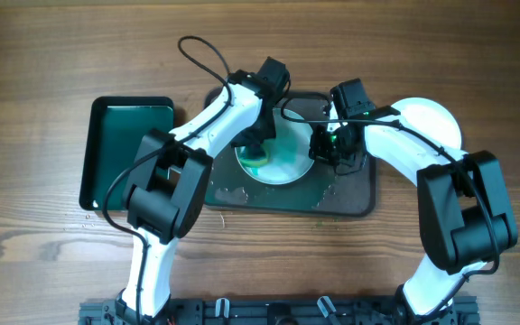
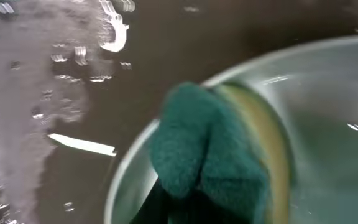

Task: Clean dirty plates on tray and stack at the side
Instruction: 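Scrub the third plate with the sponge in the left gripper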

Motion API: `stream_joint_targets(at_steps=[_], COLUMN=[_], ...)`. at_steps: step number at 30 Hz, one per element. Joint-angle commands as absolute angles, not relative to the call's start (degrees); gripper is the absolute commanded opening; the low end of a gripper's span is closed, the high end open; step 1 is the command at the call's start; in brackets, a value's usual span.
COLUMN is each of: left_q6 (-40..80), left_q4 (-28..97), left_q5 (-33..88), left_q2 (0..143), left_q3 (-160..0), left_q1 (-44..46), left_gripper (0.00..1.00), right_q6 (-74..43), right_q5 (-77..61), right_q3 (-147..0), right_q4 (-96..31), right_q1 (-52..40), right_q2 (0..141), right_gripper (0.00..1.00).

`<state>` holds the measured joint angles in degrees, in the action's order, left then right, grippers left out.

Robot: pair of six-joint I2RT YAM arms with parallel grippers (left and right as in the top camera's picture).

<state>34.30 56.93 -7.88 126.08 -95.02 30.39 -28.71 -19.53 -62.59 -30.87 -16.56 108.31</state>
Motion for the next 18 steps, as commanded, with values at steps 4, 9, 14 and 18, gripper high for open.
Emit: stream_joint_targets(at_steps=[4, 9, 14, 18], left_q6=[25.4, -17.5, -27.0, -17.3], left_q4=[56.5, 57.8, 61.0, 55.7], left_q5=[-7.5, 40.8, 38.6, 25.8], left_q2=[128.7, 128.7, 128.7, 128.7], left_q3=[-93.0, -93.0, -93.0, -93.0], left_q1=[31.5, 32.1, 31.7, 29.0], left_gripper=[0.04, 0.04, 0.04, 0.04], right_q6=[-28.5, -28.5, -28.5, -28.5], right_q5=[-18.1, -18.1, -18.1, -18.1], right_q3=[-61.4, -61.4, -61.4, -61.4], right_q4=[-32.0, -32.0, -32.0, -32.0], right_q1=[-16.3, -16.3, -16.3, -16.3], right_q2=[109.5, 109.5, 109.5, 109.5], right_gripper=[0.04, 0.04, 0.04, 0.04])
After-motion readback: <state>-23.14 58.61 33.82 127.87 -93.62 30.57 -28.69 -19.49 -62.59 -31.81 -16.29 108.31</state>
